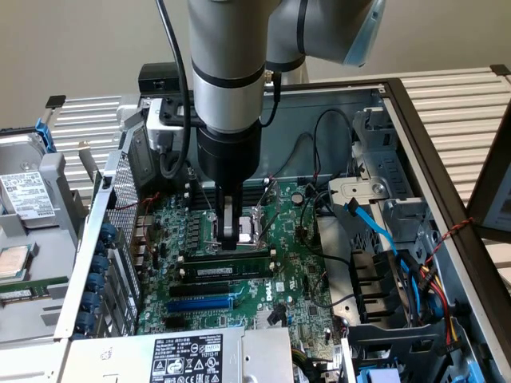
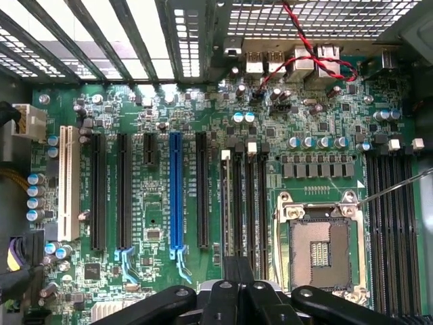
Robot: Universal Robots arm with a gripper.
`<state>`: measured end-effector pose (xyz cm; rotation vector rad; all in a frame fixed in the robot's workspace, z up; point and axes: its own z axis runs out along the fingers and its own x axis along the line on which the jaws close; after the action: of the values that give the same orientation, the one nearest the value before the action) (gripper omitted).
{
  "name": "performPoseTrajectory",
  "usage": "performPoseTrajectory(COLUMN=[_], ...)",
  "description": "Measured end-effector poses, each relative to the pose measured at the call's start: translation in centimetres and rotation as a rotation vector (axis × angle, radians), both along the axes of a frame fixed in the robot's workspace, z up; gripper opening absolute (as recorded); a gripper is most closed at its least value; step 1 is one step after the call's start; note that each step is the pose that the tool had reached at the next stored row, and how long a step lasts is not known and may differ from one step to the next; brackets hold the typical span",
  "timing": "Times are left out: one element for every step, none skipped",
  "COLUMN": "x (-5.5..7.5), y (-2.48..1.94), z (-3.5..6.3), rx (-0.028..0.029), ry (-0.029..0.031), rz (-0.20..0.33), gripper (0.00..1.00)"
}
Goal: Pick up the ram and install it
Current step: 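Press down the ram until it locks into place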
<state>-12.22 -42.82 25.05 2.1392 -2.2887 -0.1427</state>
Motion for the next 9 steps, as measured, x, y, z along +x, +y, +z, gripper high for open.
performPoseTrajectory(x=[0.0, 0.0, 0.0, 0.0, 0.0, 0.0, 0.0, 0.0, 0.0], y=[-0.01, 0.0, -0.01, -0.01, -0.01, -0.01, -0.01, -0.01, -0.01], z=[-0.01, -0.01, -0.01, 0.0, 0.0, -0.01, -0.01, -0.01, -0.02], rx=[0.0002, -0.0001, -0.0004, -0.0006, -0.0006, -0.0005, -0.0004, -0.0004, -0.0005], ry=[-0.0001, -0.0003, -0.0002, -0.0002, -0.0002, -0.0002, -0.0003, -0.0002, -0.0002], rz=[-0.009, -0.021, -0.034, -0.05, -0.066, -0.082, -0.099, -0.117, -0.134], gripper=[0.11, 0.11, 0.11, 0.11, 0.11, 0.11, 0.11, 0.11, 0.11])
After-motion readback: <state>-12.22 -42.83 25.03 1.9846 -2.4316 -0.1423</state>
